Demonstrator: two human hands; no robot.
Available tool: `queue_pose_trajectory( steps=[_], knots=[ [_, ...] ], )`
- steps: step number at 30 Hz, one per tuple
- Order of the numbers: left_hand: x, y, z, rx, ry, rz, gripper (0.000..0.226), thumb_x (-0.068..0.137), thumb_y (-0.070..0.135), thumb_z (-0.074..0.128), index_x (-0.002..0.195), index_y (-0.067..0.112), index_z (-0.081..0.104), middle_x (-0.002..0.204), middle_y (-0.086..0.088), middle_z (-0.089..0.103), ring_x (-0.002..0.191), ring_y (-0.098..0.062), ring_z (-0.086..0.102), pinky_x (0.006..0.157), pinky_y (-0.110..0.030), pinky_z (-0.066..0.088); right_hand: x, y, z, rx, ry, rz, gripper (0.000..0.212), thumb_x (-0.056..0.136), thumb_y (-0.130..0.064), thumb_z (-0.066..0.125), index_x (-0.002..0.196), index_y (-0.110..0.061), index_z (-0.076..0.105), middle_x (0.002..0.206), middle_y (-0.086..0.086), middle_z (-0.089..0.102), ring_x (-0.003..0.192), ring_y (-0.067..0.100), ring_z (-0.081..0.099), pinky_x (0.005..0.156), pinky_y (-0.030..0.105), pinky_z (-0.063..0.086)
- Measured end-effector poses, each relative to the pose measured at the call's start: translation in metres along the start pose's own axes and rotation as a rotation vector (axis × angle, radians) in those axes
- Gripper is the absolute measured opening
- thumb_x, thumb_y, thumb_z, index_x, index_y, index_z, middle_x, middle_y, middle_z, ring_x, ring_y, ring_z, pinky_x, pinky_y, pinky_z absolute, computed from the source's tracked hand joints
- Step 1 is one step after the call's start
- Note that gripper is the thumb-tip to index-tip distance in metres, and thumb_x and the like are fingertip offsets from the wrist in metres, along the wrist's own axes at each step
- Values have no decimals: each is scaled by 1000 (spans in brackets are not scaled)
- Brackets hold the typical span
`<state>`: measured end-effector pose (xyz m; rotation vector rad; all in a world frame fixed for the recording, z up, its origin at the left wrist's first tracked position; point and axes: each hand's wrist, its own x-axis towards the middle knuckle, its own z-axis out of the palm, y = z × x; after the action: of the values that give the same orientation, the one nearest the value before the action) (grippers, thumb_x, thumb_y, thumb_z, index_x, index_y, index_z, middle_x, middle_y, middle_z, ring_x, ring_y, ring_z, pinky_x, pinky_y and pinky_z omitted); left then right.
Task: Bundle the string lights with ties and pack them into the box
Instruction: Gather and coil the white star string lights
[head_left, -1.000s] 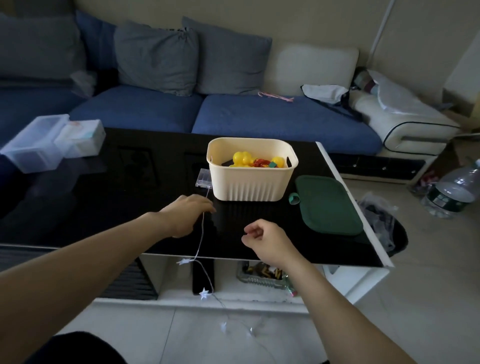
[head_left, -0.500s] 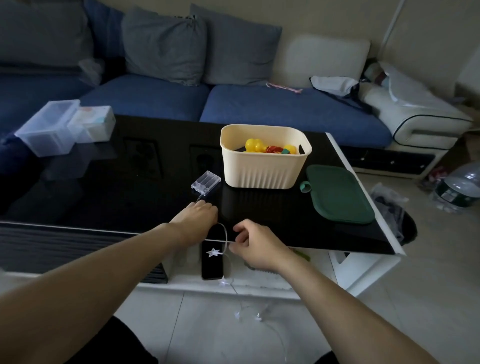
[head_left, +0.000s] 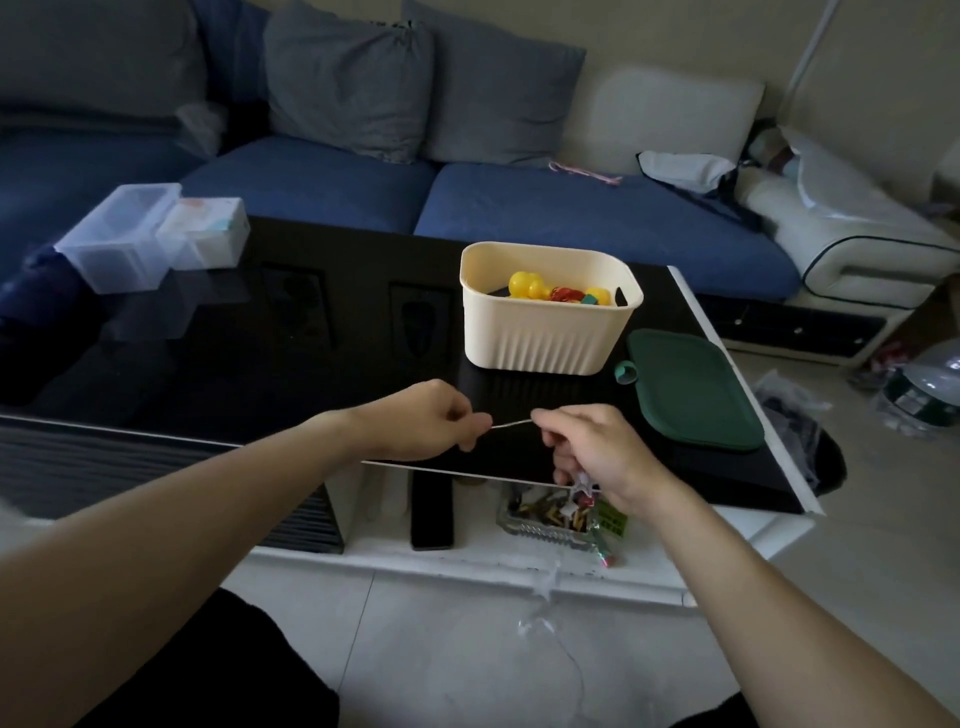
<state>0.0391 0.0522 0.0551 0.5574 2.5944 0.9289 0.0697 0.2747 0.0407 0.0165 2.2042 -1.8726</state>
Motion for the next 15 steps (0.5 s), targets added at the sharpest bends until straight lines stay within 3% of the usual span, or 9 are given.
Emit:
queue_pose_trajectory(
  steps=[4,6,8,12,15],
  knots=[
    [-18,-5,-2,-553,-215,-59,53,91,32,60,49,12,35,48,-5,27,46,-21,31,59,-32,45,-16,2,-29,-52,-186,-13,45,100,-19,57,56,-14,50,53,3,38,51,17,41,57,29,39],
    [-25,-11,1,-669,-286,-136,49,88,33,59,54,16,29,51,-2,20,48,-18,20,52,-30,31,-20,5,-37,-86,-228,-36,45,100,-18,56,56,-13,53,56,4,45,54,16,46,60,27,41],
    [-27,-15,3,-668,-265,-192,49,97,33,55,57,18,30,55,-1,19,50,-16,15,50,-30,15,-22,6,-41,-121,-226,-40,36,98,-22,60,64,-12,63,67,7,56,64,18,54,61,27,43],
    [-27,-17,3,-720,-138,-193,46,101,31,49,57,18,46,56,0,19,47,-12,15,48,-28,9,-24,12,-51,-367,-206,2,15,98,-22,63,94,-23,79,95,-6,73,88,11,64,68,26,49],
    [-28,-15,1,-808,-58,-197,41,102,30,47,64,15,51,55,1,19,44,-12,14,45,-26,10,-27,12,-57,-416,-200,46,18,92,-15,71,105,-25,77,91,-5,68,75,4,63,68,21,49]
  ],
)
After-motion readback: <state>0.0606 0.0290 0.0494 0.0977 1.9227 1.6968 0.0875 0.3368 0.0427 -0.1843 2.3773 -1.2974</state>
